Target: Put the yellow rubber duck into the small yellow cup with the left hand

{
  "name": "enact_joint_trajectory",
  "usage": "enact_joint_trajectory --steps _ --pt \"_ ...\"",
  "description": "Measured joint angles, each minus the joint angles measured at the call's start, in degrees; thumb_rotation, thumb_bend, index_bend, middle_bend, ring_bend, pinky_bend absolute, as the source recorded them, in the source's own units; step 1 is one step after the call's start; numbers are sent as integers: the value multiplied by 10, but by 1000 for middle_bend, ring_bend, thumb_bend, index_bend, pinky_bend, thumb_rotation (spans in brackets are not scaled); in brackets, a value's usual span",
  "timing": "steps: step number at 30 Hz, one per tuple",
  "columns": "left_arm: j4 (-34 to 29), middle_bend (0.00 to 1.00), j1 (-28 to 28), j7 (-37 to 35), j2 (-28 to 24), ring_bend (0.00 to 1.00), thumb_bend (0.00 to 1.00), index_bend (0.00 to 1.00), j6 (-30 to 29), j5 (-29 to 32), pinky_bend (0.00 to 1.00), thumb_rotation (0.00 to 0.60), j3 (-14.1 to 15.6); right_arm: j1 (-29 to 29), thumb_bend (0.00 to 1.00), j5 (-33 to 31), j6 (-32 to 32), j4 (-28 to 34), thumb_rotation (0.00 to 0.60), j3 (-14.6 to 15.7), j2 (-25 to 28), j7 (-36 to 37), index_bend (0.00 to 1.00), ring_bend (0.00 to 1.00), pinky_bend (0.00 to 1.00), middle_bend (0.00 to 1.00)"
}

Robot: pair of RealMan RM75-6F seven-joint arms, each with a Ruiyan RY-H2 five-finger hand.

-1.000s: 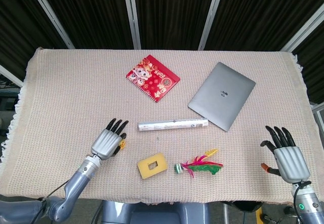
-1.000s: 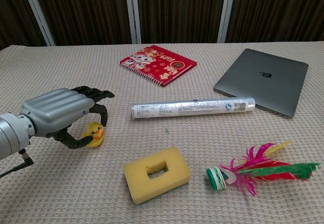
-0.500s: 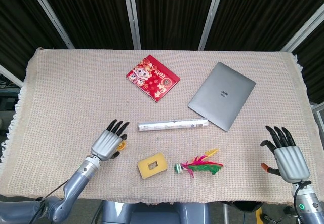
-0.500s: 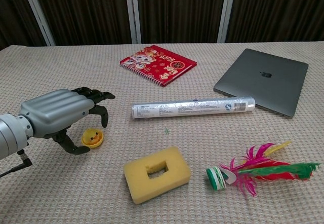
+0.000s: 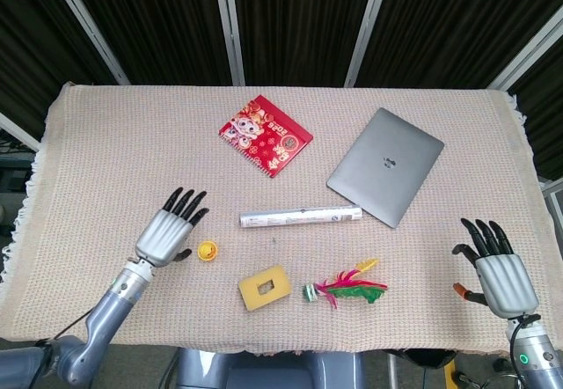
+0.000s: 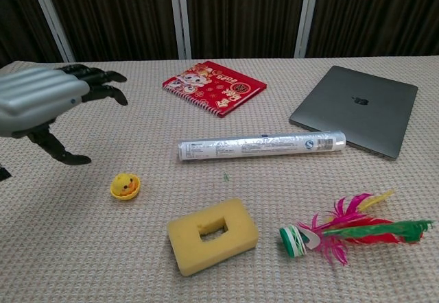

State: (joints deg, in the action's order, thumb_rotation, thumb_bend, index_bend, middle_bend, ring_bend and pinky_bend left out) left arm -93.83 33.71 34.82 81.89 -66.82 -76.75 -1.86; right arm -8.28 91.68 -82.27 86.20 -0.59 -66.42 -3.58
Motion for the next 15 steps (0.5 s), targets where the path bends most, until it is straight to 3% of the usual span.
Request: enact_joint_trajectory --steps 4,8,15 --pt "-17 0 -21 -24 -68 0 145 180 -42 -56 0 600 16 0 0 1 0 0 600 1 0 0 393 0 0 57" --pt "-18 0 -57 -61 -136 0 130 179 -76 -101 0 600 53 0 0 3 -1 0 600 1 0 -1 392 0 0 55" --pt "8 0 -135 -106 -149 0 125 179 -139 -138 0 600 104 -1 0 1 1 1 600 1 -1 -3 391 0 0 53"
